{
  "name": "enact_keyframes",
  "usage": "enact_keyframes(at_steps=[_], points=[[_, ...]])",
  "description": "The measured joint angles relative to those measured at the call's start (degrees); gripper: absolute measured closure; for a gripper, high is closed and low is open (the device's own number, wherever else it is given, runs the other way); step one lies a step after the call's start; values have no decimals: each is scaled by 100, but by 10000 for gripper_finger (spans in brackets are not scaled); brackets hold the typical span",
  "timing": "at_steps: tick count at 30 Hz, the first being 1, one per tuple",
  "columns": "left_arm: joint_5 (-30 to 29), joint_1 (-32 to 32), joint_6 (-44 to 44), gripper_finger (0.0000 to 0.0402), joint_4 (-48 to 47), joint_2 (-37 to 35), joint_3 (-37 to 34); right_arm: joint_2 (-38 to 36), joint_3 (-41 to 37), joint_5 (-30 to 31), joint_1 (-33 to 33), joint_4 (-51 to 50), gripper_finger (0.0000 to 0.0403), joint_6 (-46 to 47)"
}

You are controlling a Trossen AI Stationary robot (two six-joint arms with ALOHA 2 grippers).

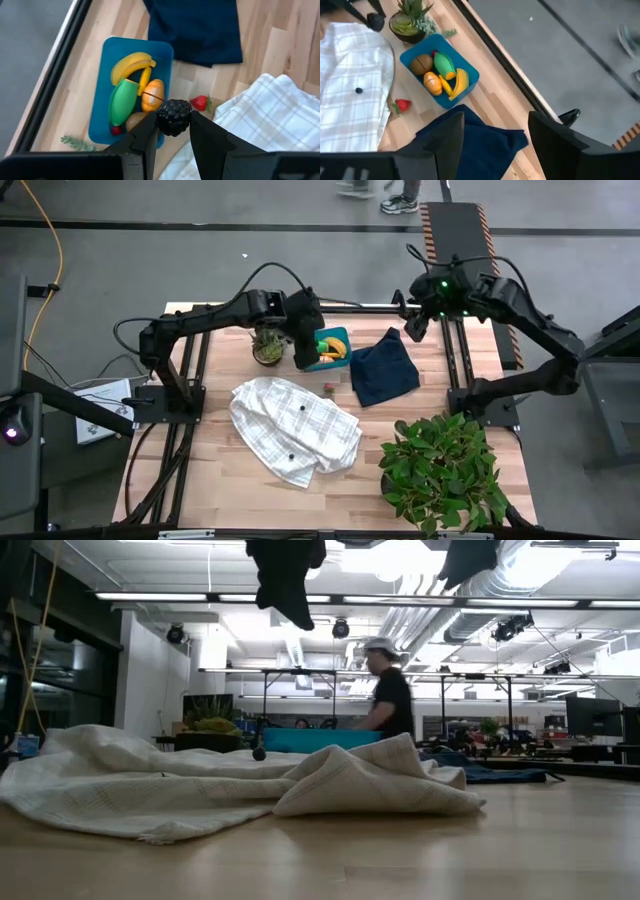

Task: Pick and placing Produce into tupperware
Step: Put the blackberry into the blue bin

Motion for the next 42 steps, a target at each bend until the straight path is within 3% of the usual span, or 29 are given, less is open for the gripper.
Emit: enact_keyframes(at_steps=[10,25,42], points=[[344,502,494,307,91,0,0,743,0,-973,-168,248,190,-233],[515,659,1445,307,679,13,-716,1762,-7,-986,360,630,190,-103],[1070,1237,1485,307,1676,13,-2035,1886,-7,-980,269,997,190,99]])
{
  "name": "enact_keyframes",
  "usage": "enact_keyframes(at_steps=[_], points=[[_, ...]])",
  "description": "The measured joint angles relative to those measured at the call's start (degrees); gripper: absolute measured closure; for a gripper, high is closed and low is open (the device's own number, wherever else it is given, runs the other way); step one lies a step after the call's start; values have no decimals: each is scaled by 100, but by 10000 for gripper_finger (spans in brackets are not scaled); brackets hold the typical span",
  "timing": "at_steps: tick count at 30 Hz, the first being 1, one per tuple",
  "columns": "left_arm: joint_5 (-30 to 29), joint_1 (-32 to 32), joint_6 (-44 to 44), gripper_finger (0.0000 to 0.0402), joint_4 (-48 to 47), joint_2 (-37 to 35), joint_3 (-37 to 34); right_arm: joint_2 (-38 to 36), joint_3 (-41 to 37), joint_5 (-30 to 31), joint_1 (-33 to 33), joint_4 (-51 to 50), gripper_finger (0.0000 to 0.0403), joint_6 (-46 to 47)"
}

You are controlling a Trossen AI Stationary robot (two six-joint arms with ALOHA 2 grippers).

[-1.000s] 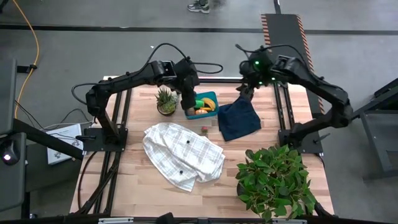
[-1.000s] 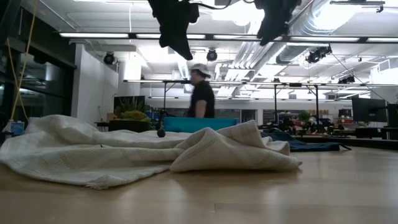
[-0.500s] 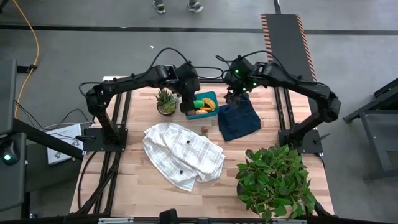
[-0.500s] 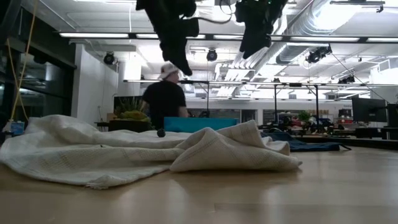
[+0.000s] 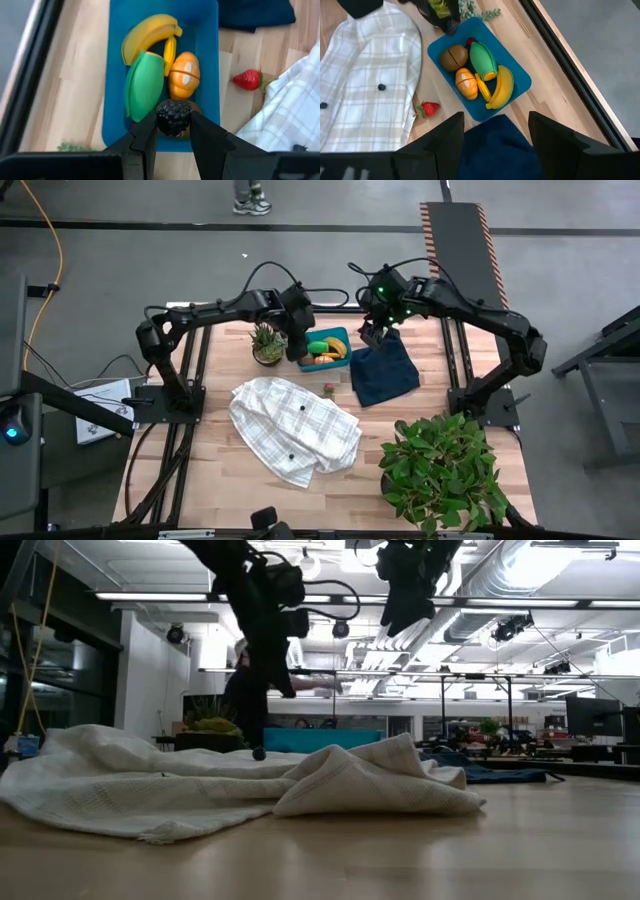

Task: Pick and placing Produce into tupperware
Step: Put the blackberry into the blue bin, then put the strawberry into the blue bin

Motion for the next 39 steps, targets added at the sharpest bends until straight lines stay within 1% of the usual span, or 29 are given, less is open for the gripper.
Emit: enact_keyframes(at_steps=[6,10,15,21,29,32,39], points=[[16,-15,14,307,420,-2,-403,13,0,-1,4,41,190,49],[15,-11,14,307,523,11,-520,26,-2,-2,4,52,190,160],[25,-11,12,307,590,264,-546,26,-2,-1,16,74,190,197],[172,-15,-34,307,591,584,-548,26,-2,-2,17,74,190,296],[170,-15,-33,306,652,647,-548,26,-2,-2,17,69,190,312],[170,-15,-34,295,669,646,-548,26,-2,-2,17,69,190,307],[173,-15,-101,250,721,645,-548,26,-2,-2,17,69,190,304]])
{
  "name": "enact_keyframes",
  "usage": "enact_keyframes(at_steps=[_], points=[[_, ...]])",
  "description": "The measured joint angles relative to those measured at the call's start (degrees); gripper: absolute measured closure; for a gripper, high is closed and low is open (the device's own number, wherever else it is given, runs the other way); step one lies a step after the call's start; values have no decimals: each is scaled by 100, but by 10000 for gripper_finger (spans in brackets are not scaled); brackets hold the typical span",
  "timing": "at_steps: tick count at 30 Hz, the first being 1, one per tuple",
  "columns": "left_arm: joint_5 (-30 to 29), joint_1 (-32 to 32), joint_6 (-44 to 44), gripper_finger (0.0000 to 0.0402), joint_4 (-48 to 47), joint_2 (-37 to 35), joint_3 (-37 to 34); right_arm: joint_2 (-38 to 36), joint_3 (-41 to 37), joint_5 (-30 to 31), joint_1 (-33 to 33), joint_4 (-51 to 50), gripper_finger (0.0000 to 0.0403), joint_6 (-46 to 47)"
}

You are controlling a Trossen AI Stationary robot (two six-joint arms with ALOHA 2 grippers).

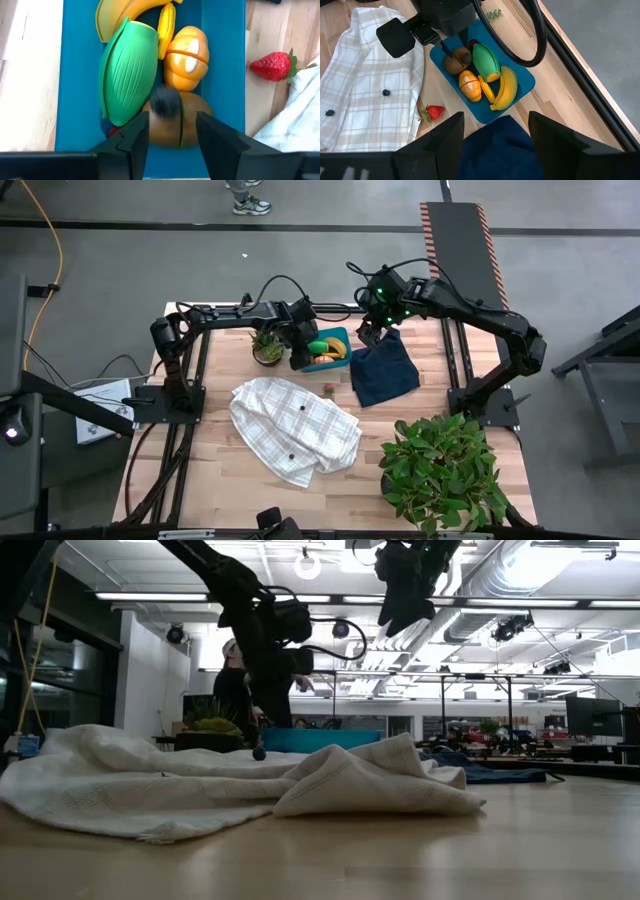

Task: Pick and placing Produce into tupperware
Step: Put the strawberry into the blue bin

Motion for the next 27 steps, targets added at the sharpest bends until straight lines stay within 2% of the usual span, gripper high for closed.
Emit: enact_keyframes(at_steps=[6,13,20,27], points=[[60,0,-150,239,8,0,56,0,0,0,0,-2,190,0],[173,0,-296,238,-443,-185,538,-22,0,2,0,-69,190,-124],[234,0,-720,238,-858,-825,678,-92,0,-23,170,-567,190,-485],[74,0,-1387,238,-1456,-1658,680,-143,0,-502,486,-945,190,-699]])
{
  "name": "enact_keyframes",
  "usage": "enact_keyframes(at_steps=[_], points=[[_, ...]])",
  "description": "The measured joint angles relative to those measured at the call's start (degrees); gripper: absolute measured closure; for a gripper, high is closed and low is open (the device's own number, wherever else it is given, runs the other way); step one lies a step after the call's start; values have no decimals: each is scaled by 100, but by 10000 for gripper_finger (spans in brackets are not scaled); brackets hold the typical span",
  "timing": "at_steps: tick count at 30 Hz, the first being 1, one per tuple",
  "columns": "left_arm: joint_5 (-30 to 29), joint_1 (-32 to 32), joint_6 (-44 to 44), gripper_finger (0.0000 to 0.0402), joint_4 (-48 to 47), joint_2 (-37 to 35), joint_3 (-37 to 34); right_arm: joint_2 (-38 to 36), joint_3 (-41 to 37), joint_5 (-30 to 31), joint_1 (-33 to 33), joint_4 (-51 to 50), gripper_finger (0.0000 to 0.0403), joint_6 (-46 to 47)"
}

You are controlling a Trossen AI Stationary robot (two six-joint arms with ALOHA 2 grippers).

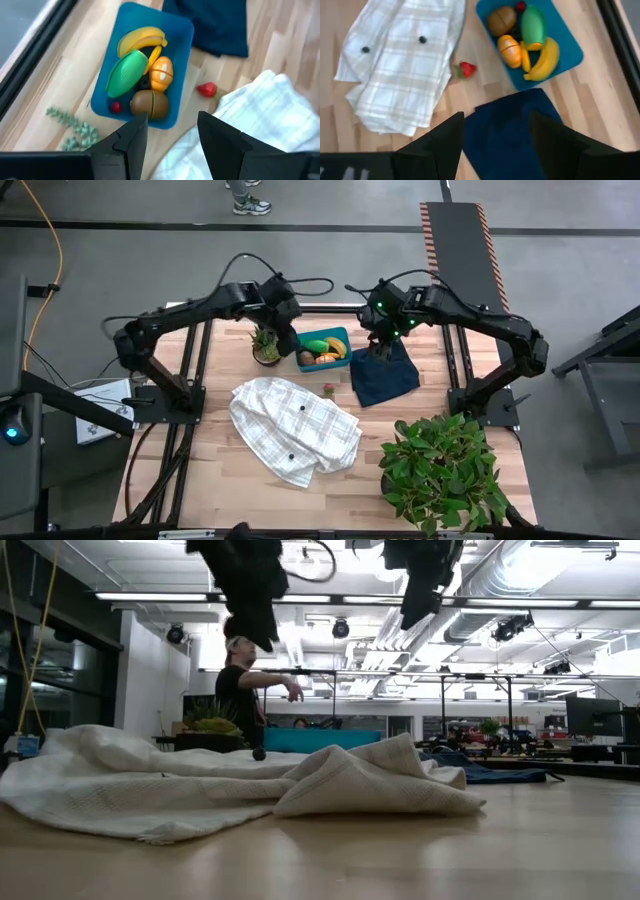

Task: Pick and placing Produce into tupperware
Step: Put the strawberry into the blue bin

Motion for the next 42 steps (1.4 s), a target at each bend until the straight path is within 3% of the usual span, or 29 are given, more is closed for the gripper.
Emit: enact_keyframes(at_steps=[3,9,14,25,31,42], points=[[-88,0,-320,238,-257,-405,0,-141,-240,-48,182,289,190,17],[-332,-109,-986,238,-440,-1327,-215,-1071,-2147,-346,425,1821,190,587],[-651,-463,-1549,238,-472,-2113,-608,-1797,-3030,-338,568,2517,190,1392],[-1545,-1264,-1977,238,-157,-2960,-1166,-2150,-2994,-60,791,3643,190,2495],[-1322,-1287,-1767,238,26,-3008,-1237,-2148,-2994,177,804,4484,190,2664],[-736,-1290,-1303,238,25,-3013,-1237,-2148,-2994,705,797,4538,190,3159]])
